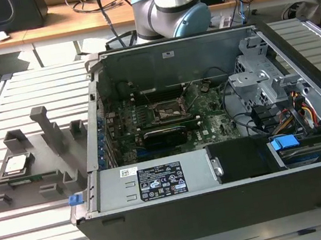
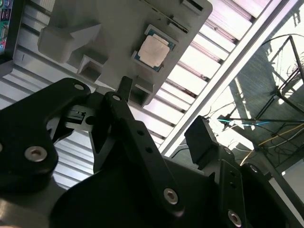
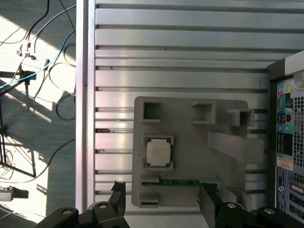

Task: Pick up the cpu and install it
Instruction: 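Pick up the cpu and move it towards the insertion slot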

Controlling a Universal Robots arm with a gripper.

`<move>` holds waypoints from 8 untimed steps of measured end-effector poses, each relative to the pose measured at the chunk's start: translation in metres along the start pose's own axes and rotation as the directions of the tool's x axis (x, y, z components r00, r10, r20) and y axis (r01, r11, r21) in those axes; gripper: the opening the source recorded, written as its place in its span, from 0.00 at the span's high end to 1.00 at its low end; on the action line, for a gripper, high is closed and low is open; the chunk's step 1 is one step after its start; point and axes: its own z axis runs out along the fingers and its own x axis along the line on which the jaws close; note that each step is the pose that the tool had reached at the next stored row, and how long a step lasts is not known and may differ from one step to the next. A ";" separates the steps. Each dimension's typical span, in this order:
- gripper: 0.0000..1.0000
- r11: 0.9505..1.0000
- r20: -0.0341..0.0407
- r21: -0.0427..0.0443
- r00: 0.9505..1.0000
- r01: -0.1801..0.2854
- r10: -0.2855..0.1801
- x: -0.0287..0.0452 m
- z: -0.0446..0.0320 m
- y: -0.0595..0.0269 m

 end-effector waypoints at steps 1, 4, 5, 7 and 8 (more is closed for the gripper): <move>0.28 1.000 0.000 0.000 1.000 0.000 0.000 0.0000 0.0012 0.0000; 0.28 1.000 0.000 0.000 1.000 0.000 0.000 0.0001 0.0031 0.0000; 0.28 1.000 0.000 0.000 1.000 0.000 0.000 0.0001 0.0035 0.0000; 0.28 1.000 0.000 0.000 1.000 0.000 0.000 0.0001 0.0043 0.0000; 0.28 1.000 0.000 0.000 1.000 0.000 0.000 0.0002 0.0048 0.0000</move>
